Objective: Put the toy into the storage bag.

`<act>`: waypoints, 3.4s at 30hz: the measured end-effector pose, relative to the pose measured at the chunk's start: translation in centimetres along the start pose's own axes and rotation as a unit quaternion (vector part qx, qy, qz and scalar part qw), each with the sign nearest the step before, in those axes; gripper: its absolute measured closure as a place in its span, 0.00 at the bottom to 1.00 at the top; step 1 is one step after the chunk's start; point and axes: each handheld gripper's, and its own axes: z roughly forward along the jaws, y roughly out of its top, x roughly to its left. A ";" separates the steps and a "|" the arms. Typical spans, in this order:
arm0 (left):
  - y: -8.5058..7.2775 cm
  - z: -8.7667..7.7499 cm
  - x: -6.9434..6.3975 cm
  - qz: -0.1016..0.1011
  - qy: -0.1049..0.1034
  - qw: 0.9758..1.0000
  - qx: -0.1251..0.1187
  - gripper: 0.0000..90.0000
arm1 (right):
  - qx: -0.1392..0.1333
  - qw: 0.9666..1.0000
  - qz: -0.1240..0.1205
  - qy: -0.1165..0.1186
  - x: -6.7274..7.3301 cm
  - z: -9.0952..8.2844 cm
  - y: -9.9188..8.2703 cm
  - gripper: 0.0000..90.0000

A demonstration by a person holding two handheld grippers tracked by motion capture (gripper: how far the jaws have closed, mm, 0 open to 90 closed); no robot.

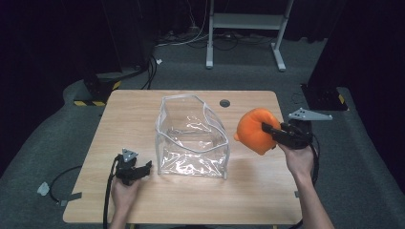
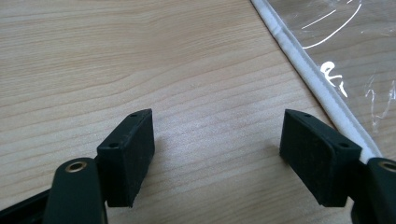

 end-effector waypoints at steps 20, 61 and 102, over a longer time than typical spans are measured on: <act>0.0 0.0 0.0 0.000 0.000 1.000 0.000 0.29 | -0.022 1.000 -0.016 0.014 1.2 -1.2 2.3 0.74; 0.0 0.0 0.0 0.000 0.000 1.000 0.001 0.29 | -0.026 0.998 -0.040 0.052 3.6 -1.3 6.4 0.74; 0.0 0.0 0.0 0.001 0.000 1.000 0.001 0.29 | -0.027 0.991 -0.076 0.110 7.8 0.6 9.2 0.73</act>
